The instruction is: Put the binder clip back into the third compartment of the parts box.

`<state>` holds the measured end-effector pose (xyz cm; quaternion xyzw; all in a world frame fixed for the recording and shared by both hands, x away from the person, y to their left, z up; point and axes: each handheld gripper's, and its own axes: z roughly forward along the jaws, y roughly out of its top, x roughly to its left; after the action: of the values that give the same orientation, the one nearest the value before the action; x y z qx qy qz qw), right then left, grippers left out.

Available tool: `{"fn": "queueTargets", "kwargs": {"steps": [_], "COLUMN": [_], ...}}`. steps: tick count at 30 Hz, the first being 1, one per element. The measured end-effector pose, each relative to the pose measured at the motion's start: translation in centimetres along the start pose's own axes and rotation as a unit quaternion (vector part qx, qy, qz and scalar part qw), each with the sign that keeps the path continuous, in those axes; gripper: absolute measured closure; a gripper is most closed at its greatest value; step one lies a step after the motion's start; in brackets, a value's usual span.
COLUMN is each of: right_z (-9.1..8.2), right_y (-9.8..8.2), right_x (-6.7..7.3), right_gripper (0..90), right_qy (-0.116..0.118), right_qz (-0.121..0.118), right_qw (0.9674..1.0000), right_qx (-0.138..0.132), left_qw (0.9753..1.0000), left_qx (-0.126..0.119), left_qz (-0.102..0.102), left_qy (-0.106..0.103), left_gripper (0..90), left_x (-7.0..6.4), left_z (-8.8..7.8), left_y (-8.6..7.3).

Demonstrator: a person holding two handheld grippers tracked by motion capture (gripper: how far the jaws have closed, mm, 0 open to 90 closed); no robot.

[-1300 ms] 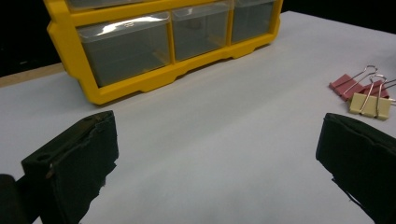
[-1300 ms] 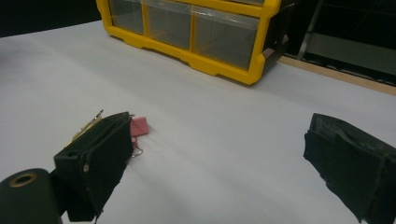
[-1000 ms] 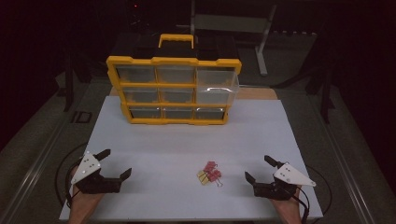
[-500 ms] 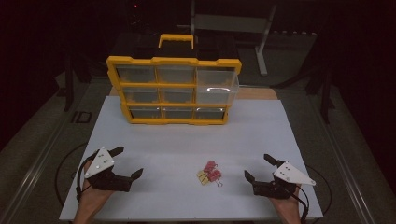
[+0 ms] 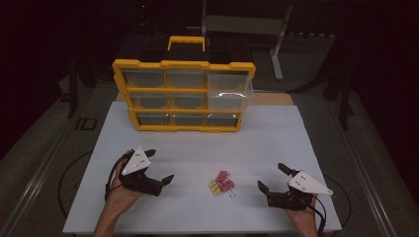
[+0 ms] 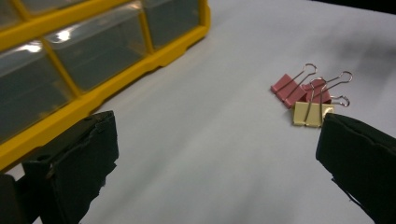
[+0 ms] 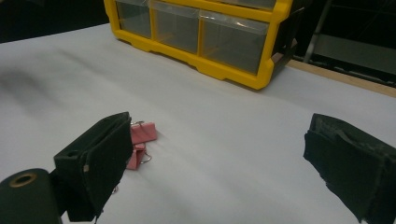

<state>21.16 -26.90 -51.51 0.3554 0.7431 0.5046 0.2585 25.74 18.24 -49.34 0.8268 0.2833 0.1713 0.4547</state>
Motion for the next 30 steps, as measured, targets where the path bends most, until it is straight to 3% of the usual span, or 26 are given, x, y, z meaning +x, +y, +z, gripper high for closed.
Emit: {"fn": "queueTargets", "kwargs": {"steps": [13,21,30], "right_z": [0.0,0.1,0.0], "right_y": [0.0,0.0,0.2], "right_x": [0.0,0.0,0.0], "right_gripper": [7.6,7.5,7.5], "right_qy": [0.001,0.001,-0.001], "right_qz": [0.001,0.001,-0.001], "right_qw": [1.0,1.0,1.0], "right_qx": [0.002,0.003,0.002], "left_qw": [0.9982,0.9948,0.9906], "left_qx": [0.046,0.077,0.112], "left_qz": [-0.003,0.006,0.015], "left_qy": [-0.039,-0.066,-0.077], "left_gripper": [0.0,0.0,0.1], "left_x": [-1.8,-3.6,-5.7], "left_z": [4.1,6.6,9.2], "left_y": [1.0,1.5,1.9]}}
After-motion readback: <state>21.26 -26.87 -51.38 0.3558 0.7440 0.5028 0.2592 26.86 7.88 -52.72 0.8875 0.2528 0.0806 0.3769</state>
